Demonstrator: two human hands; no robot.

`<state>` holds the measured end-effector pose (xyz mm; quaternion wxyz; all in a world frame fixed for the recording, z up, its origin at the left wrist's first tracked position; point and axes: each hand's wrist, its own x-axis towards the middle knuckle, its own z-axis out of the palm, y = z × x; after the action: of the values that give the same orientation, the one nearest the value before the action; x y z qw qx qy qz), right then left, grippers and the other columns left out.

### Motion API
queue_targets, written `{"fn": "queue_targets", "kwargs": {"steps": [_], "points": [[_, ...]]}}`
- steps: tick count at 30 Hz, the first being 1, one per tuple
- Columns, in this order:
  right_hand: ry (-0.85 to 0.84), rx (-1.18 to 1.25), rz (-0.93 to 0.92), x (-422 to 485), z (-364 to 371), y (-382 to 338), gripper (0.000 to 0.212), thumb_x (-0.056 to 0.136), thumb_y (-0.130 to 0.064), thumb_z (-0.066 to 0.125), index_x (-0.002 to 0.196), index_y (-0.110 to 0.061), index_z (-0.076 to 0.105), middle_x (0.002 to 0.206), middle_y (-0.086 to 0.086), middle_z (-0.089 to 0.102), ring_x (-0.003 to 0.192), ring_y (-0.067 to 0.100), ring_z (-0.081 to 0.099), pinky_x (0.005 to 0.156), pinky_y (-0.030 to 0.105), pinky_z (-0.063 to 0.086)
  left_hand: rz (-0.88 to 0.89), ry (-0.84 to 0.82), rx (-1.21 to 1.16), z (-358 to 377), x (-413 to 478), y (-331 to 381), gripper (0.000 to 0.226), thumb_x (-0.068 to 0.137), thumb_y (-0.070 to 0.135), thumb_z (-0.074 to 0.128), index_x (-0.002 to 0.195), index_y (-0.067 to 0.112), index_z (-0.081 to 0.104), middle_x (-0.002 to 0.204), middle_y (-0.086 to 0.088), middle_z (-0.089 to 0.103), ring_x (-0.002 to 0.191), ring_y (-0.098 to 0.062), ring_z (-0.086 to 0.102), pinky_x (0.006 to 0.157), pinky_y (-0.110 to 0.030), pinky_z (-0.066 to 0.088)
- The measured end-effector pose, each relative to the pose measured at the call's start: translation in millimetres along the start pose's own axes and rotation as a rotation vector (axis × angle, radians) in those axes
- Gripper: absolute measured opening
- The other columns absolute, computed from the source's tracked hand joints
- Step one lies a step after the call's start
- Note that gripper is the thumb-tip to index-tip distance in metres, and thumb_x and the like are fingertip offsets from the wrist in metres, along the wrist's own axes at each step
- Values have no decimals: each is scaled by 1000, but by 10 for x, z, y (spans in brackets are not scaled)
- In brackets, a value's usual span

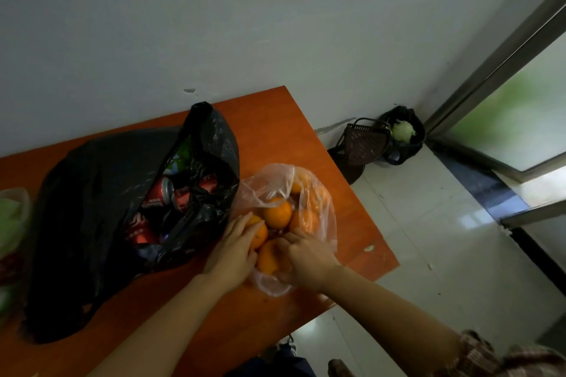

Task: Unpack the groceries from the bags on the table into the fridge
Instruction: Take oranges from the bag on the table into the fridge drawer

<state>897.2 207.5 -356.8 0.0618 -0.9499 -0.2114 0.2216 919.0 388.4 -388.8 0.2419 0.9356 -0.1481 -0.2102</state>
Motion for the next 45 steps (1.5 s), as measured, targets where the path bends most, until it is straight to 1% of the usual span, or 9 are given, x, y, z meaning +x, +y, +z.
{"fn": "queue_targets", "kwargs": {"steps": [3,11,15,21,28,32,37,41,45], "points": [[8,-50,69,29,110,-82,75,85,-45,63,146,-14,32,142,6,44,126,25,36,106,37,30,17,-64,81,-45,88,-71,68,91,16,53,148,36,22,158,6,6,145,-20,4,114,-36,28],[108,86,241,84,229,-276,78,79,-54,64,142,-19,33,136,2,47,122,23,36,106,36,29,-8,-44,144,-140,207,-44,68,83,29,66,140,34,30,142,-5,34,128,-29,37,95,-39,43],[251,291,299,-83,192,-246,72,74,-61,66,132,-26,40,126,-2,51,118,20,40,96,35,39,-79,32,-128,-147,89,-38,71,79,38,68,141,32,34,140,-7,39,116,-34,50,88,-41,47],[498,565,353,-496,-105,-126,70,68,-45,77,126,-32,39,118,-9,45,108,8,33,93,38,36,-93,220,-549,-269,-216,229,64,76,40,76,132,32,46,131,1,54,113,-22,55,90,-42,51],[752,583,517,-1204,-394,151,75,63,-39,84,125,-26,45,111,-10,46,99,7,39,85,29,40,136,240,-768,-488,-213,1274,50,76,26,76,115,37,46,116,6,54,102,-15,56,80,-33,50],[923,560,656,-1919,-461,405,75,62,-36,86,124,-24,46,109,-7,45,99,8,41,82,27,40,224,194,-788,-333,-192,2058,58,78,26,74,129,25,46,118,5,49,107,-17,51,85,-36,46],[1034,510,828,-3204,-228,669,81,61,-41,86,128,-26,42,119,-2,47,107,15,47,87,33,47,312,80,-754,232,-573,3037,66,78,29,74,135,15,45,116,3,48,103,-15,48,86,-33,42],[1130,460,933,-4450,0,813,78,61,-38,87,124,-26,44,115,-7,47,108,18,50,90,42,50,389,-8,-764,781,-1200,3988,55,74,25,77,123,12,55,110,-4,60,93,-18,56,77,-29,42],[1201,343,1048,-5715,190,801,76,62,-38,87,124,-22,46,116,-1,51,104,17,50,87,37,49,548,-51,-687,1312,-1822,4867,65,67,30,80,125,19,52,118,-5,56,95,-18,56,78,-29,44]]}}
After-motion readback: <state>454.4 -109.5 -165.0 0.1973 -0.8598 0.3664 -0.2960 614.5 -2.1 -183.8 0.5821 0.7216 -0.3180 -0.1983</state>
